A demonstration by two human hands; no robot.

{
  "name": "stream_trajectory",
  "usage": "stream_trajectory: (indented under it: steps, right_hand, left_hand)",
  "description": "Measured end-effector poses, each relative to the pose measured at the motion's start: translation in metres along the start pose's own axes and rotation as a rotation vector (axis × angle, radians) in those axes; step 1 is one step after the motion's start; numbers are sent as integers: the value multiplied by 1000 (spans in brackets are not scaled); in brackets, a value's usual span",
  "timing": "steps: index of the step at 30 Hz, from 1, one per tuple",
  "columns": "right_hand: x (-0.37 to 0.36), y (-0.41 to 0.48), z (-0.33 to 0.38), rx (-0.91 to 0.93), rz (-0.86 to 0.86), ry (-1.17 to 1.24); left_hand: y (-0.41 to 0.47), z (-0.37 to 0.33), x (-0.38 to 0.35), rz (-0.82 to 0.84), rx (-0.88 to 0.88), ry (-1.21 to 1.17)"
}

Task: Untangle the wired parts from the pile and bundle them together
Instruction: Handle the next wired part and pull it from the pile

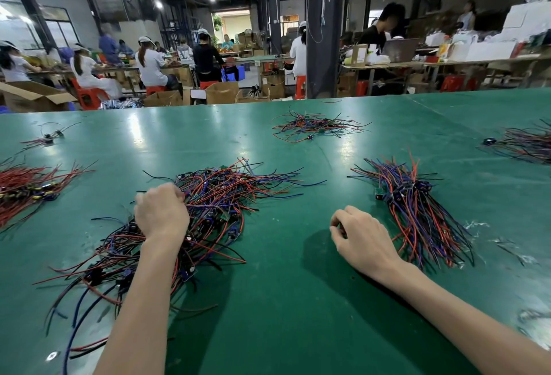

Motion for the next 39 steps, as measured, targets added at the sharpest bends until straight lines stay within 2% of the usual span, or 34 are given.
stream_trajectory:
  steps: [3,5,8,10,12,16,18,23,29,31,33,34,39]
  right_hand:
    - [0,0,1,-11,-8,17]
    - [2,0,4,-5,-33,51]
    - [8,1,6,6,-102,137]
    - [10,2,8,32,-150,232]
    - [7,4,10,42,-169,391]
    - [-10,5,14,-4,-96,795]
    - [-16,5,16,-31,-69,942]
    - [-21,6,18,-46,-50,1134]
    - [-19,6,13,-109,-98,1169]
    - [-13,7,12,-127,-139,1222]
    - [-7,7,6,-173,-205,1338]
    - [-4,7,3,-195,-232,1405]
    - [6,6,-4,-236,-274,1546]
  left_hand:
    - [-15,-16,37,-277,-128,-320]
    - [-35,-33,58,-425,-306,-495]
    - [-70,-57,68,-497,-591,-649]
    - [-87,-72,64,-412,-721,-744]
    - [-99,-86,53,-216,-762,-867]
    - [-119,-108,9,395,-585,-1129]
    - [-133,-115,-12,637,-519,-1184]
    - [-152,-125,-30,936,-473,-1246]
    - [-156,-126,-37,1087,-428,-1219]
    - [-149,-123,-37,972,-457,-1106]
    - [-139,-119,-38,754,-540,-846]
    - [-137,-118,-41,701,-574,-735]
    - [-151,-119,-51,740,-632,-614]
Point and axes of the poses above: each hand's wrist, its own y-axis towards the middle knuckle, its own x-axis out of the back of the hand, z = x × y, the point moved 9 cm from there along y, towards the middle knuckle, and after that the axes turned 12 degrees about x, right-handed, at the moved point
